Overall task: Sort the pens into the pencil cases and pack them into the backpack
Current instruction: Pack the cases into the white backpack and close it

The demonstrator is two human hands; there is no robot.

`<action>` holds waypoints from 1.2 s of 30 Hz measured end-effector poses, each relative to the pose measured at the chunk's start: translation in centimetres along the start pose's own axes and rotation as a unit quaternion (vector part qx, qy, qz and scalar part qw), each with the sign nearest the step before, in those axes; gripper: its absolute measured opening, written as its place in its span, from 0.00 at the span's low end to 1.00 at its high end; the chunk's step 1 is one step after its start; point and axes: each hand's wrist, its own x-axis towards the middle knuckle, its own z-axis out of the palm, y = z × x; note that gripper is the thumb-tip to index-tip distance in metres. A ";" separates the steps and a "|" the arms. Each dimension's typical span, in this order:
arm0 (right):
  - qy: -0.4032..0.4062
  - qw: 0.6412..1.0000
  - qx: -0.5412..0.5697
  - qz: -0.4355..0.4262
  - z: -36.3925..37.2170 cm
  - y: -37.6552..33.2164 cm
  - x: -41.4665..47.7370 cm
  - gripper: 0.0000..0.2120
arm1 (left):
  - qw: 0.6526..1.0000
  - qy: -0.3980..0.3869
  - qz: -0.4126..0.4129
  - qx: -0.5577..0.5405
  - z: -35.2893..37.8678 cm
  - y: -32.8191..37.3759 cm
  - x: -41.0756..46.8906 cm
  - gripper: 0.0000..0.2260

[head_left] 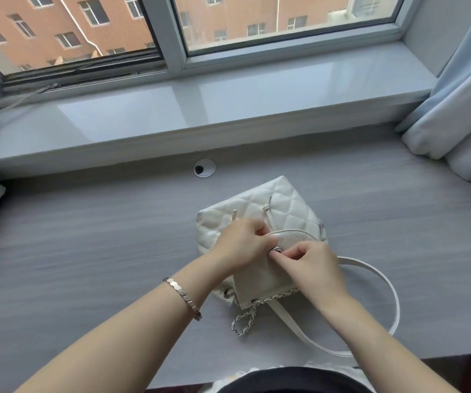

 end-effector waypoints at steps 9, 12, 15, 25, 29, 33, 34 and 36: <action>0.090 0.995 0.003 -0.034 -3.0 3.7 2.4 0.31 | 0.951 0.241 -0.094 -0.172 0.9 -6.0 -4.8 0.52; -0.077 0.983 0.146 0.081 -2.9 4.5 4.1 0.49 | 0.907 0.135 -0.166 -0.363 1.6 -6.6 -4.5 0.48; -0.130 0.969 0.197 0.068 -2.9 5.3 5.0 0.45 | 0.883 0.144 -0.180 -0.409 1.8 -6.8 -3.9 0.49; -0.102 0.967 0.223 -0.062 -11.6 -0.9 5.5 0.34 | 0.865 0.170 -0.090 -0.464 -1.8 2.5 -2.8 0.44; -0.037 0.952 0.264 -0.152 -19.2 -4.3 5.9 0.35 | 0.856 0.206 0.015 -0.473 -2.8 10.0 -0.9 0.43; 0.021 0.934 0.277 -0.226 -24.1 -4.2 6.2 0.27 | 0.856 0.208 0.073 -0.468 -0.9 14.9 1.0 0.38; 0.036 0.933 0.281 -0.223 -25.0 -3.3 6.5 0.29 | 0.861 0.199 0.071 -0.463 0.2 15.5 1.8 0.39; 0.040 0.934 0.296 -0.198 -25.7 -0.3 7.8 0.26 | 0.870 0.177 0.050 -0.457 3.0 15.7 3.5 0.38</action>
